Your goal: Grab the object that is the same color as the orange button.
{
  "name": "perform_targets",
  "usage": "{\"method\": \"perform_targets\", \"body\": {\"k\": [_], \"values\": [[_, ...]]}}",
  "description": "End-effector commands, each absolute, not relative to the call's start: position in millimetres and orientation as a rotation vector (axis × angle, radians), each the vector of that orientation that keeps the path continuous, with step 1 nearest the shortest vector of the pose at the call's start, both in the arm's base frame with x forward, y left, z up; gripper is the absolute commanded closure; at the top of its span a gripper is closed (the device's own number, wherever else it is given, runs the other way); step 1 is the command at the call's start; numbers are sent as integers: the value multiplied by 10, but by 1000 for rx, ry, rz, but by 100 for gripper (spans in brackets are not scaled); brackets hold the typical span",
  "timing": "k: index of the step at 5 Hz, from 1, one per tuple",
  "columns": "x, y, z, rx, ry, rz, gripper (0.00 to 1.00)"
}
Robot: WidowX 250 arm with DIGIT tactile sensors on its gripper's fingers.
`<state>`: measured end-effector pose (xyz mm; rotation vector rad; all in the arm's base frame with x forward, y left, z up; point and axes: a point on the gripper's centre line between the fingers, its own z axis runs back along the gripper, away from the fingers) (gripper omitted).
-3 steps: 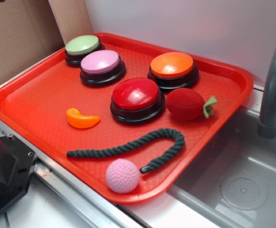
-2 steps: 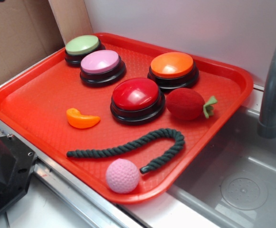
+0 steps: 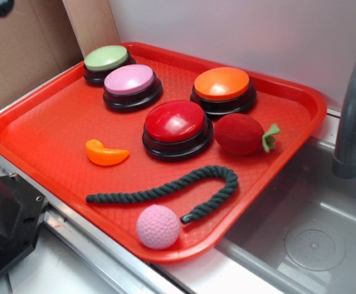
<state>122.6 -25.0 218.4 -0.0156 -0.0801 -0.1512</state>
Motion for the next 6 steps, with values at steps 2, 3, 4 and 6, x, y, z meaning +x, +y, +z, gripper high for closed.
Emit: {"method": "perform_targets", "body": {"k": [2,3,4,6], "values": [[1498,-251,1576,-190,-87,-682,0],[1575,-204,1275,-158,-73,-765,0],[1672,-156,985,-132,-68,-873,0],[1738,-209,490,-182,-111,-1083,0]]}}
